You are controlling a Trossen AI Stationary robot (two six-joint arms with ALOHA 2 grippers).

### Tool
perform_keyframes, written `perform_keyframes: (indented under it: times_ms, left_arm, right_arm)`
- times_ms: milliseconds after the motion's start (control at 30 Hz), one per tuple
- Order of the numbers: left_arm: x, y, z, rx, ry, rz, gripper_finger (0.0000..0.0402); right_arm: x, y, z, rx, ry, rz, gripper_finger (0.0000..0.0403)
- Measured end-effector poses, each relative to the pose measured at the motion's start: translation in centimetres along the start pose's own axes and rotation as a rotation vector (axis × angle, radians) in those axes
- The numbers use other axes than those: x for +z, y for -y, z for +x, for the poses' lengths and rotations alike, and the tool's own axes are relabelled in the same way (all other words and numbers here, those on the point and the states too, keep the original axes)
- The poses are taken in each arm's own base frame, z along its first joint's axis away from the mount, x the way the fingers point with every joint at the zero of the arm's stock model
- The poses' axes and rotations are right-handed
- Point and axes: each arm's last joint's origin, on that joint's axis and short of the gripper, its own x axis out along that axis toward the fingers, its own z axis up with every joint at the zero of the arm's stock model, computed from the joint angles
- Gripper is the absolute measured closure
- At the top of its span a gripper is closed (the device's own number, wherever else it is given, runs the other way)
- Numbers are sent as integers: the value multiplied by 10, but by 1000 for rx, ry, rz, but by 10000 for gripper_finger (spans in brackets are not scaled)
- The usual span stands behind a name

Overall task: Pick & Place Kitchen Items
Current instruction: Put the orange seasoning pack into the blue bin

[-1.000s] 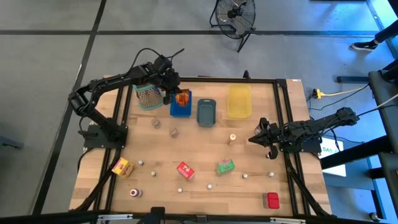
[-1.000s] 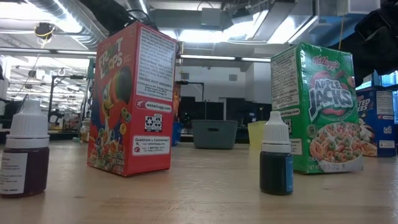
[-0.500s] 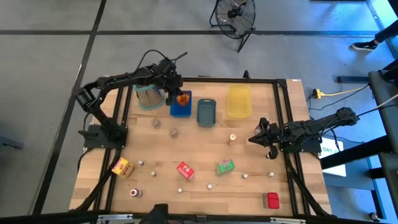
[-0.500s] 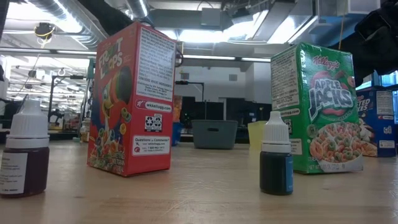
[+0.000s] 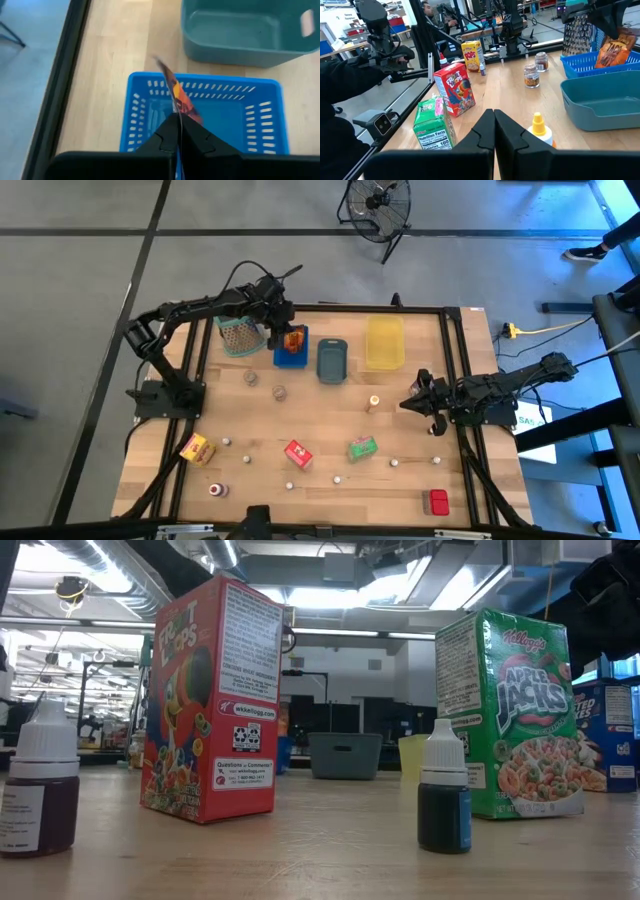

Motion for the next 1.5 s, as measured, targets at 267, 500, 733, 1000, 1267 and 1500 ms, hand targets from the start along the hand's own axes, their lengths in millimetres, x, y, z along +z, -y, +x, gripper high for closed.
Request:
perform_keyframes:
  times_ms: [267,500,733,1000,1267,1500]
  left_arm:
    - [0,0,0,4,-5,-1,398]
    - [3,5,2,-11,-3,38,399]
    - [4,8,3,44,-38,70,400]
    - [5,9,4,50,-43,79,400]
    - [9,12,4,75,-37,128,400]
    - [10,13,2,92,-40,139,400]
  right_arm:
    - [0,0,0,0,0,0,402]
    - [0,0,0,0,0,0,402]
    - [0,0,0,-3,1,0,402]
    - [0,0,0,-2,1,0,402]
    - [0,0,0,-2,0,-1,402]
    - [0,0,0,0,-1,-1,402]
